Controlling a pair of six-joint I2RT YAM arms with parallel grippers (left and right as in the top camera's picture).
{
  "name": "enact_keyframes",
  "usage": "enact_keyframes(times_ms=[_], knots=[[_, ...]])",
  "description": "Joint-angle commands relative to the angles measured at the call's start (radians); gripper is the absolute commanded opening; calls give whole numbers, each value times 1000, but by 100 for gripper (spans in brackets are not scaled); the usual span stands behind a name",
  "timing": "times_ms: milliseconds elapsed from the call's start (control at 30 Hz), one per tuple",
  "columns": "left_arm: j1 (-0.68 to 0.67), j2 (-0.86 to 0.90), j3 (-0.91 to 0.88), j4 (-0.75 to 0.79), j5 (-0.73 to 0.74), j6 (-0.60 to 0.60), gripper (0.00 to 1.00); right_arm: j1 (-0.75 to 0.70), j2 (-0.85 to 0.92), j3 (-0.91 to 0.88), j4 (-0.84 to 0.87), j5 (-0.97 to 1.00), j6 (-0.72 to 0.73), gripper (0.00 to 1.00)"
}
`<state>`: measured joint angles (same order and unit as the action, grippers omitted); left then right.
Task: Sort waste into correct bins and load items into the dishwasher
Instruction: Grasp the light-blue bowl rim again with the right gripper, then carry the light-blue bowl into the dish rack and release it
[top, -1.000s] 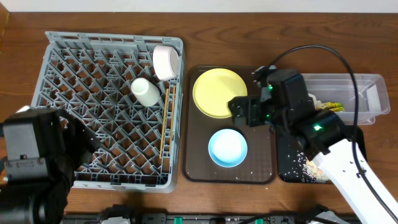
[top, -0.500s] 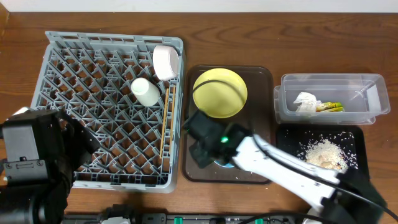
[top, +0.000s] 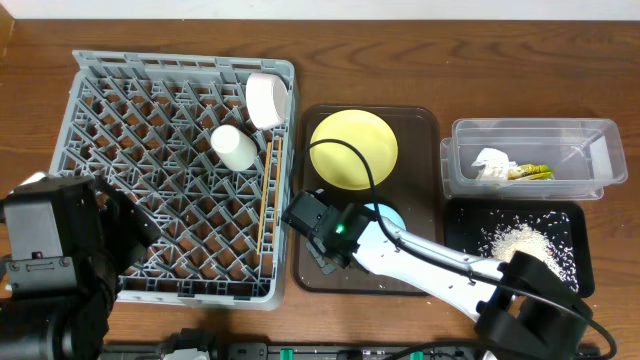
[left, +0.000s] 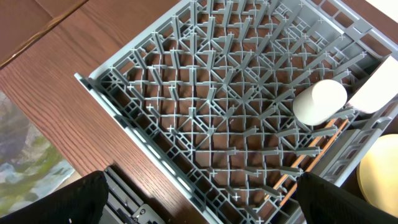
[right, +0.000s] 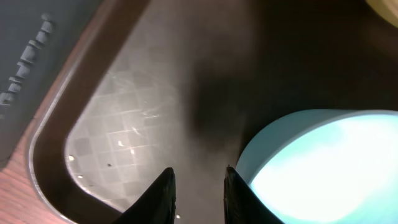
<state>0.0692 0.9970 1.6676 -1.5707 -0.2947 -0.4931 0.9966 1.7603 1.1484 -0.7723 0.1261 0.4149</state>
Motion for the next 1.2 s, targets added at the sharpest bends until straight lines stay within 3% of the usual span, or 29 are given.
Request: enact_keyframes(times_ms=[0, 233, 367, 600, 667, 967, 1067, 1167], knots=[[4, 2, -3, -3, -17, 13, 98, -12, -34, 17, -17, 43, 2, 24], [4, 2, -3, -3, -17, 13, 98, -18, -138, 18, -35, 62, -50, 27], [4, 2, -3, -3, -17, 13, 98, -36, -153, 15, -79, 129, -48, 49], [4, 2, -3, -3, -17, 13, 98, -34, -73, -9, -89, 45, -34, 34], [4, 2, -3, -3, -17, 13, 98, -34, -44, -23, -89, 39, -16, 23], [5, 2, -3, -3, -17, 13, 98, -27, 19, -34, -87, 11, -3, 18], [4, 2, -3, -4, -17, 13, 98, -21, 19, -34, -92, 11, -3, 1], [4, 2, -3, -3, -17, 13, 98, -20, 18, -34, -105, -18, -3, 1]])
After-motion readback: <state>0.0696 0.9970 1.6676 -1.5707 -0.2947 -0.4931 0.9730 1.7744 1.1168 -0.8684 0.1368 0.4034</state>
